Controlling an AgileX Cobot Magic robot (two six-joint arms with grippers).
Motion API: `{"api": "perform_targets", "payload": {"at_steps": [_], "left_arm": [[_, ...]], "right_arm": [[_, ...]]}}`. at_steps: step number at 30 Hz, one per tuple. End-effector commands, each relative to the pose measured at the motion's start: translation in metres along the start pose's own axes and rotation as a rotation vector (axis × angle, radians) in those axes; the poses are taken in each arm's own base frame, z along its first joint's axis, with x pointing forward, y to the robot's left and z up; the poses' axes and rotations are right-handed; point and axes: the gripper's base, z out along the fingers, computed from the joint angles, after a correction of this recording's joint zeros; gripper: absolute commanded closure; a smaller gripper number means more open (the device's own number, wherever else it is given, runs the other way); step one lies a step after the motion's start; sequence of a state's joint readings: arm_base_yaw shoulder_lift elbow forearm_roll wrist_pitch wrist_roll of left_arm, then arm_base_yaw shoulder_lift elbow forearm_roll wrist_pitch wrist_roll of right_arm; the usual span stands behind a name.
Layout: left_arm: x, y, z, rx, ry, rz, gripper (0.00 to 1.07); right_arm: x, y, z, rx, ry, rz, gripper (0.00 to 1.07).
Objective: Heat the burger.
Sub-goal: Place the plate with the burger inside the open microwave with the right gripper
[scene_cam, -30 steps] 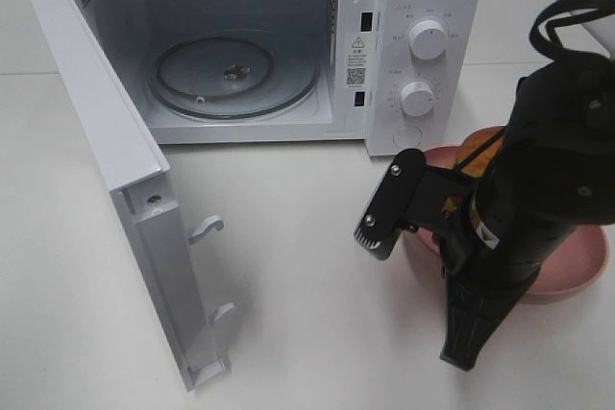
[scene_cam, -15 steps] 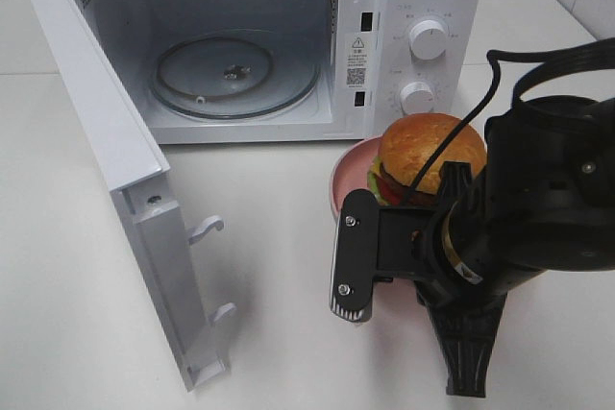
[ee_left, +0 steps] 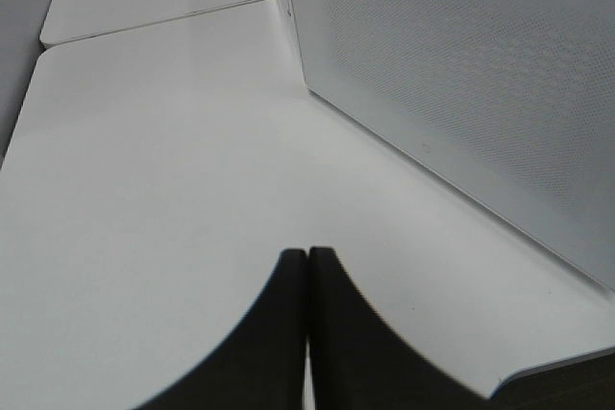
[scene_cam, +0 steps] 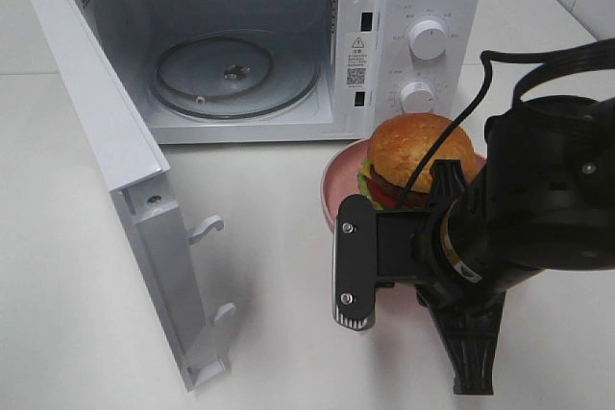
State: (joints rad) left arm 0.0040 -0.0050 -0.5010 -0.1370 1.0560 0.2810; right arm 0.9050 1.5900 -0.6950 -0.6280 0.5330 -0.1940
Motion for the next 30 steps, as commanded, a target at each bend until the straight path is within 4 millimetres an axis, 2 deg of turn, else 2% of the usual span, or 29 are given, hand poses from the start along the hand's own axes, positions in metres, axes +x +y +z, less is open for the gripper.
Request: {"api": "perform_targets", "payload": {"at_steps": [1,7,14,22,30], "left_arm": [[0.0,-0.001,-0.003,-0.004,-0.033,-0.001,1.06],[0.0,-0.001,-0.003,-0.004,-0.033,-0.001,1.06],[0.0,-0.001,-0.003,-0.004,-0.033,-0.001,1.06],[0.0,-0.001,-0.003,-0.004,-0.033,-0.001,1.06],[0.0,-0.001,-0.003,-0.004,-0.033,-0.001,1.06]], "right_arm": [[-0.006,-0.004,-0.004,0.047,-0.072,-0.144,1.07],[-0.018,-0.006,-0.006,0.099,-0.193,-0.354,1.07],[-0.021,-0.01,-0.006,0.143,-0.243,-0.482,1.07],[-0.018,-0.022,-0.003,0.204,-0.298,-0.551,1.07],[-0.02,-0.033,0.001,0.252,-0.361,-0.547,1.07]]}}
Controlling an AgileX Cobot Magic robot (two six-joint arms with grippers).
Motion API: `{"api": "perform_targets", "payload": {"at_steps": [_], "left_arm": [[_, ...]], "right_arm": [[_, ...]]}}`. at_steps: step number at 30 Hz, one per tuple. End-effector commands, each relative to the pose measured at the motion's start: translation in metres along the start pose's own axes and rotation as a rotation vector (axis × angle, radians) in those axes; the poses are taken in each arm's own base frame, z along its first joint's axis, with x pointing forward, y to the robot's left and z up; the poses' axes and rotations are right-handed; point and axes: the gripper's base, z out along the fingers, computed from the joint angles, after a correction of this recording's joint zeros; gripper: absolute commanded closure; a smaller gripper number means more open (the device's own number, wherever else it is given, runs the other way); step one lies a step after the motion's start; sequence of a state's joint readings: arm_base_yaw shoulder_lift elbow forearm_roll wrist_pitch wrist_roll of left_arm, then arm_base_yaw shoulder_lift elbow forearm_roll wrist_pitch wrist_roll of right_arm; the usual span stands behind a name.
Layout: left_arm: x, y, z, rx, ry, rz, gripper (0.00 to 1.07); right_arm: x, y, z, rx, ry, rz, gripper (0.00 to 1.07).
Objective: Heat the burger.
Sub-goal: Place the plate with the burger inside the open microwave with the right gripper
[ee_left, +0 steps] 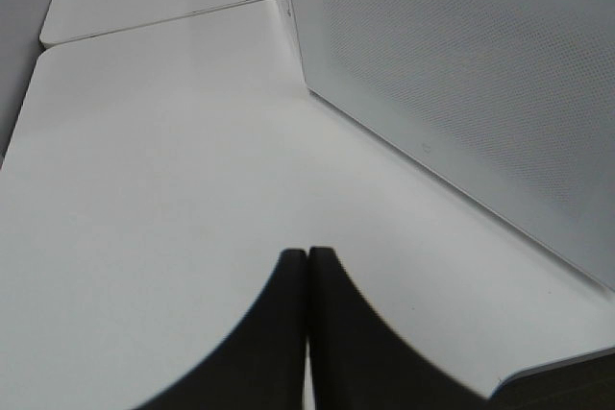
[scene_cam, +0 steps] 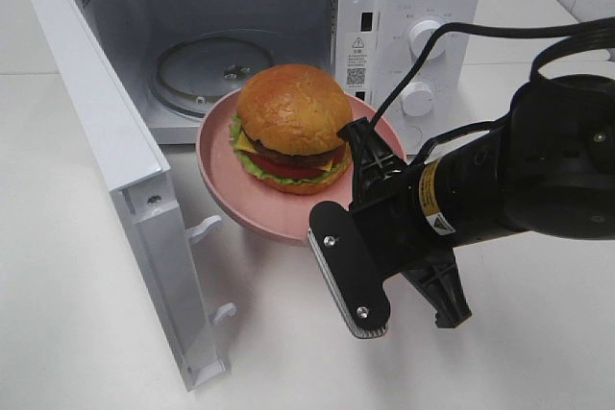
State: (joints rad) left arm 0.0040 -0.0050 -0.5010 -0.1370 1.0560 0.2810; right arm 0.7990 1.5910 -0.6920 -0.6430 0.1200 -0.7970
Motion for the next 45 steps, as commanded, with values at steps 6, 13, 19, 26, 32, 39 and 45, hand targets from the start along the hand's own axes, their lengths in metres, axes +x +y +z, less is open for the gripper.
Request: {"api": "perform_targets", "payload": {"at_steps": [6,13,19,26,32,39,45], "left_arm": [[0.0,-0.001,-0.003,-0.004,-0.033,-0.001,1.06],[0.0,-0.001,-0.003,-0.004,-0.033,-0.001,1.06],[0.0,-0.001,-0.003,-0.004,-0.033,-0.001,1.06],[0.0,-0.001,-0.003,-0.004,-0.033,-0.001,1.06],[0.0,-0.001,-0.003,-0.004,-0.033,-0.001,1.06],[0.0,-0.001,-0.003,-0.004,-0.033,-0.001,1.06],[0.0,-0.001,-0.003,-0.004,-0.033,-0.001,1.06]], "right_arm": [[-0.003,-0.012,0.015,0.023,-0.025,-0.044,1.07],[-0.007,-0.02,0.03,0.019,-0.032,-0.086,1.07],[-0.008,-0.026,0.034,0.023,-0.029,-0.117,1.07],[-0.009,-0.033,0.049,0.002,-0.015,-0.166,1.07],[-0.005,-0.045,0.048,0.031,-0.004,-0.161,1.07],[0.014,-0.061,0.047,0.068,0.029,-0.156,1.07],[0.013,-0.062,0.047,0.071,0.025,-0.172,1.07]]}}
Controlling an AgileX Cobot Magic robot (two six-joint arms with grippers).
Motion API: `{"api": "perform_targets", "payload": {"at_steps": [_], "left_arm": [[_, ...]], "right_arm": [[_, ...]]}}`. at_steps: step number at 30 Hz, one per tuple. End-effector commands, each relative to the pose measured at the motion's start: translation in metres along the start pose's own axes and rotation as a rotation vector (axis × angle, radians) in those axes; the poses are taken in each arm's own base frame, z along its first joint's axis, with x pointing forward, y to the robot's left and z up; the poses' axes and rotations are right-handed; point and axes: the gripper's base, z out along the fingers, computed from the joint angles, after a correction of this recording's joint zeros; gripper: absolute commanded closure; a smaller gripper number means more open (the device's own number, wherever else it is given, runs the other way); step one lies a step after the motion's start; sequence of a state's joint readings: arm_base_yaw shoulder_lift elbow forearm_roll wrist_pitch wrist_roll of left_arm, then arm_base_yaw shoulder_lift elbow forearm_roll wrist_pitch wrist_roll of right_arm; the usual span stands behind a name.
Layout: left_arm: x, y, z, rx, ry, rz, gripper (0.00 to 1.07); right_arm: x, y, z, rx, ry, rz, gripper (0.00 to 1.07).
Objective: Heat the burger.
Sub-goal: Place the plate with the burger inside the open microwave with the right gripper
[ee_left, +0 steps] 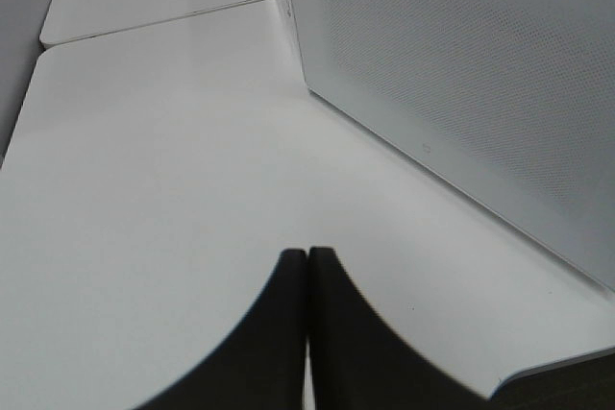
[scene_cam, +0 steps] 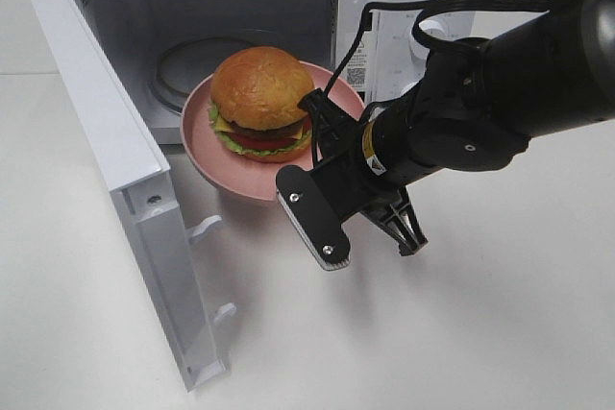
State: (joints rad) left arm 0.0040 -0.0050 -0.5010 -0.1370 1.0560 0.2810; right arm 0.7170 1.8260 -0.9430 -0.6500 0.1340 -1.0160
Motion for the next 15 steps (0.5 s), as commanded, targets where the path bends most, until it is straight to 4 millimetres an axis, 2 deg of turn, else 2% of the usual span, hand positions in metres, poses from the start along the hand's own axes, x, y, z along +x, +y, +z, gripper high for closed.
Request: {"api": "perform_targets", "payload": {"at_steps": [1,7,15], "left_arm": [[0.0,-0.001,-0.003,-0.004,-0.033,-0.001,1.06],[0.0,-0.001,-0.003,-0.004,-0.033,-0.001,1.06],[0.0,-0.001,-0.003,-0.004,-0.033,-0.001,1.06]], "right_arm": [[0.003,-0.015,-0.005,0.079,-0.021,0.014,1.07],[0.005,-0.024,-0.006,0.086,-0.009,0.013,1.07],[0.004,-0.039,0.006,0.022,-0.02,0.063,1.07]]}}
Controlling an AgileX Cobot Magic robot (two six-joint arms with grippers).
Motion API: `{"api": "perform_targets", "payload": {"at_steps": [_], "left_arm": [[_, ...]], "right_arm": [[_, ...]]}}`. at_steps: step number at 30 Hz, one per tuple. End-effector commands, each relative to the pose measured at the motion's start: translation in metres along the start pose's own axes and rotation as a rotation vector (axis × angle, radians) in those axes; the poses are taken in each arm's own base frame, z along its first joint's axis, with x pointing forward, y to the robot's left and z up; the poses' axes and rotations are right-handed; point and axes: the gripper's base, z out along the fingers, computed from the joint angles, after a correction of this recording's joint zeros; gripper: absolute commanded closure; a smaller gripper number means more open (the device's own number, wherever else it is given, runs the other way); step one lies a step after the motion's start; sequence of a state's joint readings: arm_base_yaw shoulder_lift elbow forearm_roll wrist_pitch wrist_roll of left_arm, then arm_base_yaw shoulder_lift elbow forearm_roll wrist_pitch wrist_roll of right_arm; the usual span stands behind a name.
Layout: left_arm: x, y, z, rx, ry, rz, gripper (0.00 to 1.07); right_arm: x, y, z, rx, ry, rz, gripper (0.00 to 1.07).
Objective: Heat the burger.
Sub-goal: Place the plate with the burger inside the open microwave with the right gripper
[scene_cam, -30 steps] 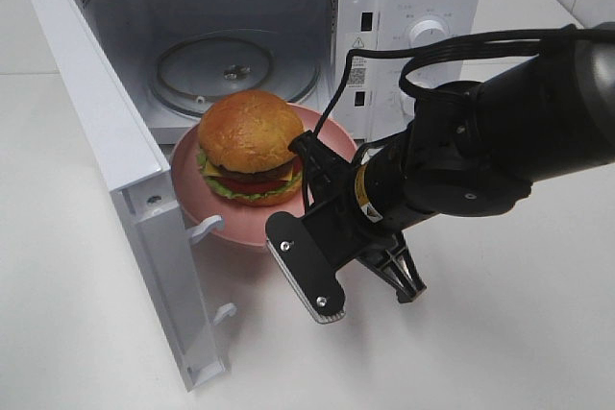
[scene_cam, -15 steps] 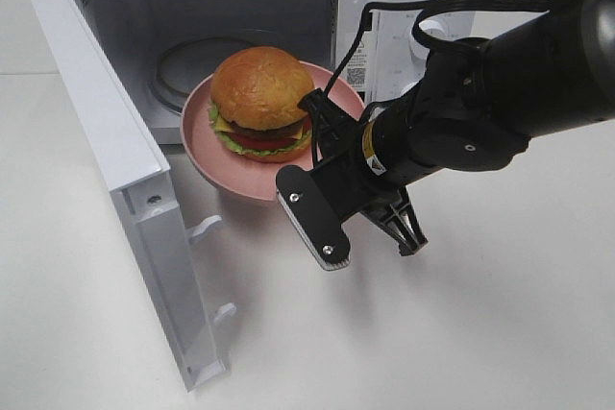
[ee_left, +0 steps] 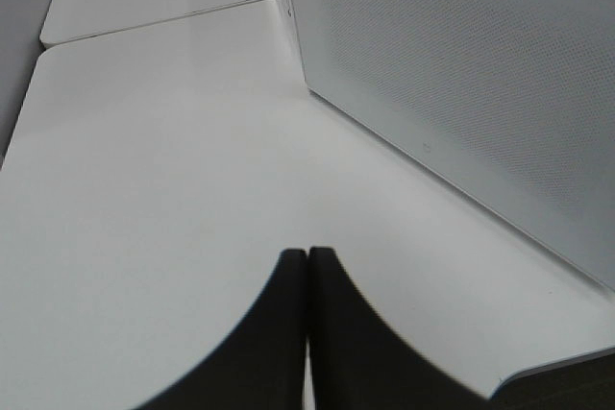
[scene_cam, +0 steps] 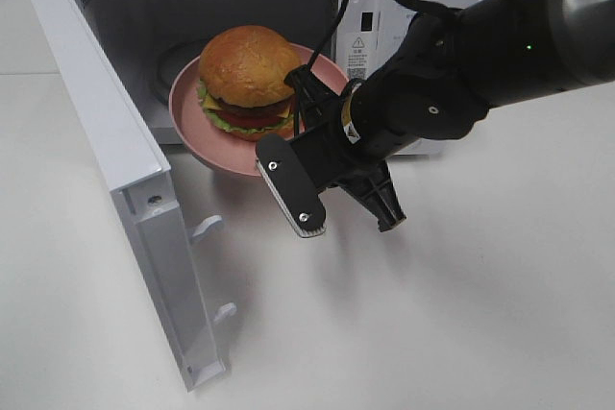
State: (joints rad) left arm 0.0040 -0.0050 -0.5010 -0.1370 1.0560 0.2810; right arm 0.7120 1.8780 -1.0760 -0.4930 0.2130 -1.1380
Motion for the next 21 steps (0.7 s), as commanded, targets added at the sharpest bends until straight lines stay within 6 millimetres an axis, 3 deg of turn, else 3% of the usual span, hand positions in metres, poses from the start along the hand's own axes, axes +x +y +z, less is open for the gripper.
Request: {"api": "perform_targets", "payload": {"at_steps": [1,5,21], "left_arm": [[0.0,-0.001,-0.003,-0.004,-0.033,-0.001,1.06],[0.0,-0.001,-0.003,-0.004,-0.033,-0.001,1.06],[0.0,-0.001,-0.003,-0.004,-0.033,-0.001,1.06]], "right_arm": [[-0.002,-0.016,0.001,0.006,-0.044,0.015,1.07],[-0.004,-0.022,0.004,-0.034,-0.07,0.01,1.07],[-0.007,-0.079,0.036,-0.043,-0.07,0.124,1.07]]}}
